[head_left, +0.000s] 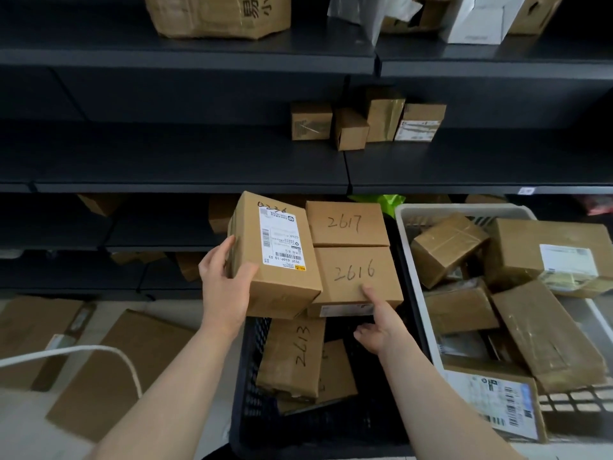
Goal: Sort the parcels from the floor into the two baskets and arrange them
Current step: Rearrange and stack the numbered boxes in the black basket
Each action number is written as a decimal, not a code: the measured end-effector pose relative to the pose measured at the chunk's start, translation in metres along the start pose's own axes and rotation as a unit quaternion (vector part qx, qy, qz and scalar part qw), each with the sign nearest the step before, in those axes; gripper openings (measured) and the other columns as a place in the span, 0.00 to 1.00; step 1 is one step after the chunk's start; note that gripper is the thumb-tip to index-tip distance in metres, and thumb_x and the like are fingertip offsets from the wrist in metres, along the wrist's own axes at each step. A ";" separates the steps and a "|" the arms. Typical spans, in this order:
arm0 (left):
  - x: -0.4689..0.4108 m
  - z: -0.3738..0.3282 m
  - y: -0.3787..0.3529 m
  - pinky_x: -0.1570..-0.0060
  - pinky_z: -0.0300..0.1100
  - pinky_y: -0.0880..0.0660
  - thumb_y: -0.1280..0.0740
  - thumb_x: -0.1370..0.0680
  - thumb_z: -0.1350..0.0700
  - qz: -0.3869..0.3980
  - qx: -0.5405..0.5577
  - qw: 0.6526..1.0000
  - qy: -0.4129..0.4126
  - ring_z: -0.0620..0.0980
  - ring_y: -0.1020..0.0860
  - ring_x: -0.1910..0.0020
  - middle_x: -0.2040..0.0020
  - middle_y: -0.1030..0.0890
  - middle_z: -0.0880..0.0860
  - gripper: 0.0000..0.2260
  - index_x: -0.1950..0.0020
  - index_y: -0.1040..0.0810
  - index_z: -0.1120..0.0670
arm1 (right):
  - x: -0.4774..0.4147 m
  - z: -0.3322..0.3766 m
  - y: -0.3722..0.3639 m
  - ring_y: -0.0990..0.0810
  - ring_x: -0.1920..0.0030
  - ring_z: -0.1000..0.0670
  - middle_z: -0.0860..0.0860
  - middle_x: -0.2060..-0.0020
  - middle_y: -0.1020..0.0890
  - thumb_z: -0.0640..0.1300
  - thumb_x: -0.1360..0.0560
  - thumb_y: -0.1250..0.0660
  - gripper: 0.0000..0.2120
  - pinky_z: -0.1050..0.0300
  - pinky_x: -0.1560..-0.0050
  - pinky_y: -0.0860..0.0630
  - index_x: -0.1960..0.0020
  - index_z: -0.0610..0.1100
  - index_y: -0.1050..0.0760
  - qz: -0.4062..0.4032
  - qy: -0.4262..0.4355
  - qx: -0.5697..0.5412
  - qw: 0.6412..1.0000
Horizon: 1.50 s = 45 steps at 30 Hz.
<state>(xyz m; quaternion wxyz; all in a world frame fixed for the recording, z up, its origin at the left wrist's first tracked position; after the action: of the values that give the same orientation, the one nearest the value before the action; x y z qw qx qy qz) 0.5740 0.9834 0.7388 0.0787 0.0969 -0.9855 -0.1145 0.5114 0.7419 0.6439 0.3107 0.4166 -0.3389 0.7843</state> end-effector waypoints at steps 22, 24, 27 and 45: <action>-0.016 0.018 0.002 0.45 0.43 0.29 0.35 0.22 0.55 0.022 -0.015 0.999 -0.022 0.50 0.32 0.36 0.31 0.36 0.51 0.21 0.29 0.32 0.46 | 0.014 0.026 0.060 0.23 0.43 0.39 0.39 0.44 0.23 0.48 0.31 0.25 0.34 0.41 0.36 0.27 0.29 0.41 0.33 -0.003 0.000 0.083 0.997; -0.016 0.019 0.001 0.43 0.45 0.29 0.35 0.22 0.55 0.031 -0.030 0.999 -0.025 0.50 0.32 0.36 0.31 0.37 0.51 0.22 0.29 0.33 0.47 | 0.017 0.030 0.062 0.23 0.45 0.40 0.39 0.45 0.23 0.47 0.30 0.25 0.32 0.43 0.40 0.25 0.30 0.41 0.32 -0.004 0.015 0.111 0.994; -0.016 0.023 0.000 0.40 0.48 0.29 0.34 0.22 0.55 0.018 -0.042 0.999 -0.023 0.49 0.33 0.36 0.31 0.37 0.51 0.22 0.29 0.32 0.48 | 0.019 0.034 0.064 0.23 0.45 0.40 0.39 0.45 0.22 0.47 0.30 0.25 0.31 0.44 0.43 0.24 0.31 0.41 0.31 -0.009 0.034 0.125 0.991; -0.053 0.034 -0.049 0.38 0.45 0.34 0.44 0.18 0.48 0.117 -0.131 0.984 -0.001 0.54 0.33 0.32 0.25 0.42 0.55 0.26 0.21 0.48 0.48 | 0.029 0.037 0.065 0.23 0.42 0.38 0.37 0.41 0.23 0.47 0.34 0.22 0.37 0.44 0.50 0.22 0.29 0.41 0.32 -0.024 0.045 0.112 0.992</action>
<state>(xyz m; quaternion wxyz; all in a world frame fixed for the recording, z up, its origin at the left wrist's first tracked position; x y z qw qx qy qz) 0.6280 0.9550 0.6871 0.1027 -0.0302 -0.9667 -0.2325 0.4650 0.6810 0.6671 0.2960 0.4209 -0.2243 0.8276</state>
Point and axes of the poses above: each hand's wrist, its own x-axis away from the middle knuckle, its own y-axis out of the back of the hand, z = x × y, the point moved 5 cm from there along -x, towards the middle knuckle
